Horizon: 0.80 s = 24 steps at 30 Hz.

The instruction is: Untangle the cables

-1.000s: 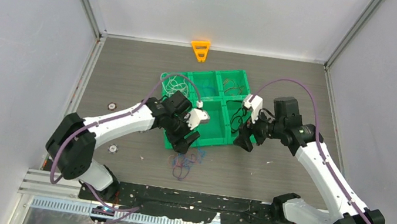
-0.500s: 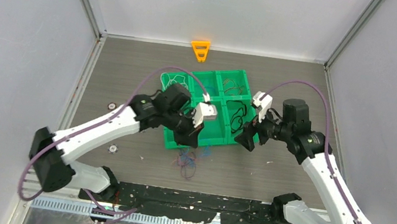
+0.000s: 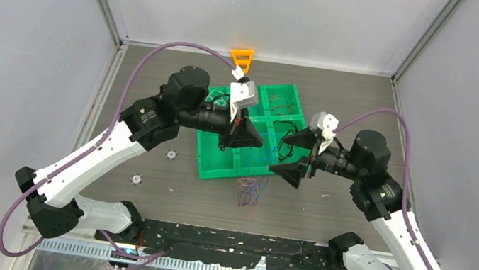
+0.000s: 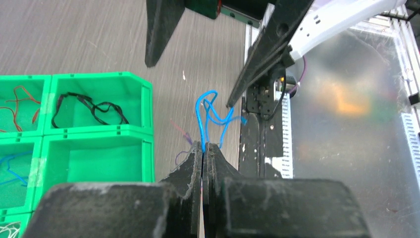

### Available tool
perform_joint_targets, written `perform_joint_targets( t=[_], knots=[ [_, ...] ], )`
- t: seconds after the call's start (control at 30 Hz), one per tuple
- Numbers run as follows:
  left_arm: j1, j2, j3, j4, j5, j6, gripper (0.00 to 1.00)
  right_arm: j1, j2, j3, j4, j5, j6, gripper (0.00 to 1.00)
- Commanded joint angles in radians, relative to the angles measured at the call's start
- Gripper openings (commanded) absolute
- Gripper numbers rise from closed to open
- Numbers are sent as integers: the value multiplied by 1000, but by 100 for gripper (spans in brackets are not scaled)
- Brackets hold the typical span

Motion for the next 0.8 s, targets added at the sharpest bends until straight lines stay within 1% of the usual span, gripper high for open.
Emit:
perform_joint_targets(
  t=[0.0,0.03,0.1,0.17,0.2,0.23,0.27,0.33,0.43,0.47,0.5,0.53,0.6,0.7,0.77],
  knots=[
    [-4,-1,88,180,5,-178,0,152,16,-73,246,115,58,96],
    [-4,5,101,200,6,-204,0,210,24,-84,261,159,42,97],
    [-5,14,128,226,8,-248,0,271,68,-120,304,189,7,99],
    [-4,26,162,246,19,-288,0,314,112,-156,368,218,-1,91],
    [-4,28,181,252,27,-298,0,320,129,-183,408,226,-4,82],
    [-4,29,204,252,26,-303,0,326,160,-197,429,238,-9,75],
    [-2,30,228,246,26,-300,0,327,174,-217,460,241,-18,60],
    [11,28,278,240,26,-284,0,329,209,-244,478,262,-63,45],
    [67,29,379,245,16,-278,0,329,228,-292,435,268,-174,35],
    [86,34,415,246,16,-279,0,329,227,-302,424,275,-195,29],
    [103,40,451,250,15,-280,0,329,227,-323,404,282,-239,26],
    [117,47,487,252,9,-280,0,329,229,-330,390,299,-261,20],
    [142,61,559,260,-3,-280,0,329,231,-345,341,332,-348,16],
    [162,79,640,272,-19,-280,0,329,232,-360,221,389,-502,15],
    [165,91,673,276,-24,-277,0,327,226,-369,166,419,-575,16]
  ],
)
